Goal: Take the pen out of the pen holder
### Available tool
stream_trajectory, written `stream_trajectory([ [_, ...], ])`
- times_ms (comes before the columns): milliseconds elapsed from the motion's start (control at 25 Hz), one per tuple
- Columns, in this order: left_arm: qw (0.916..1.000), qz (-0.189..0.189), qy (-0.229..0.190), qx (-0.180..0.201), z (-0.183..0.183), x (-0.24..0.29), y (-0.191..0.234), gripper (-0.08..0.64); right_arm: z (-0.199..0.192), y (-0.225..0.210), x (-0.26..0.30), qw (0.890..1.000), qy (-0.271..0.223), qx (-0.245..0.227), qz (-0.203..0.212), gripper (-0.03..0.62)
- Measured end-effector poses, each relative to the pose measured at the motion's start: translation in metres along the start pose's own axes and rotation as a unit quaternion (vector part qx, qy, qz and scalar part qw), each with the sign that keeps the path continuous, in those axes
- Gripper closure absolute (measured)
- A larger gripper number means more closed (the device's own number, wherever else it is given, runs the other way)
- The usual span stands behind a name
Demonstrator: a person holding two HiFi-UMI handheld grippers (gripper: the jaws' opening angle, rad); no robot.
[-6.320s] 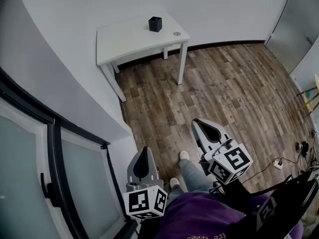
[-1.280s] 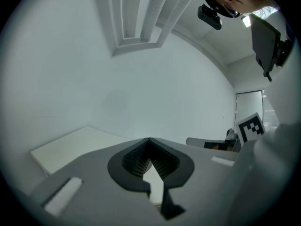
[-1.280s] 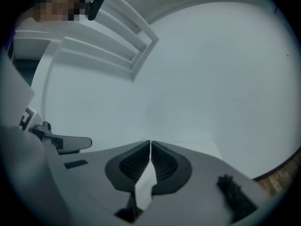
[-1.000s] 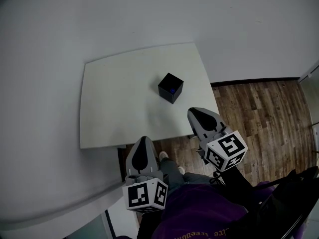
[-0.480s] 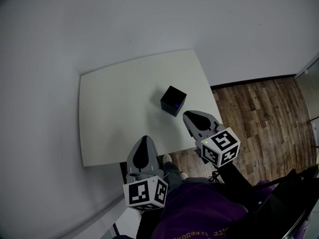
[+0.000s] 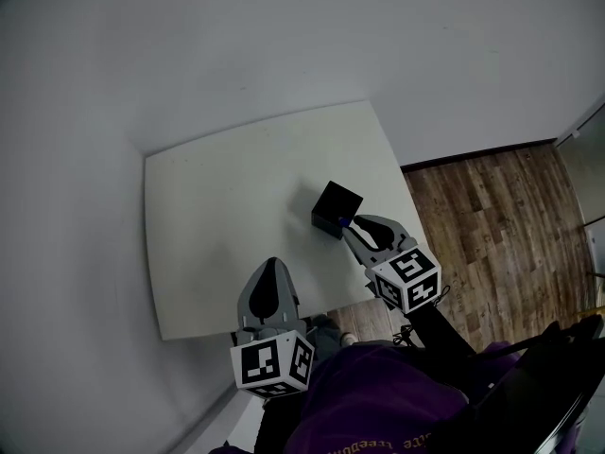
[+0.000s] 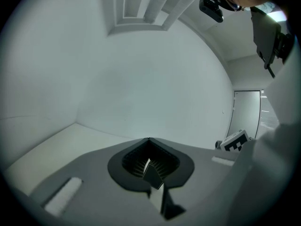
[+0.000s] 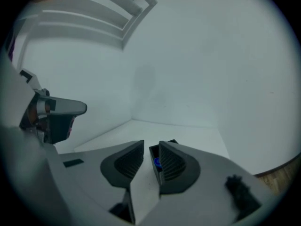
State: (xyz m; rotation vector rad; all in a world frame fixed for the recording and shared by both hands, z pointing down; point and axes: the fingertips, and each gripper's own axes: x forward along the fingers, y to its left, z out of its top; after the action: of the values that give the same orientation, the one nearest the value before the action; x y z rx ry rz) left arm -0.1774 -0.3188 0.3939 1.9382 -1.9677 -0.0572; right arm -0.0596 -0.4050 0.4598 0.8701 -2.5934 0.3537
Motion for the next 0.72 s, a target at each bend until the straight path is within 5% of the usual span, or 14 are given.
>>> stream_trajectory([
  [720,0.9999,-0.009,0.013,-0.001,0.005,0.030,0.023,0.552,-0.041,-0.012,0.042,0.998,0.066,-0.013,-0.017,0.483],
])
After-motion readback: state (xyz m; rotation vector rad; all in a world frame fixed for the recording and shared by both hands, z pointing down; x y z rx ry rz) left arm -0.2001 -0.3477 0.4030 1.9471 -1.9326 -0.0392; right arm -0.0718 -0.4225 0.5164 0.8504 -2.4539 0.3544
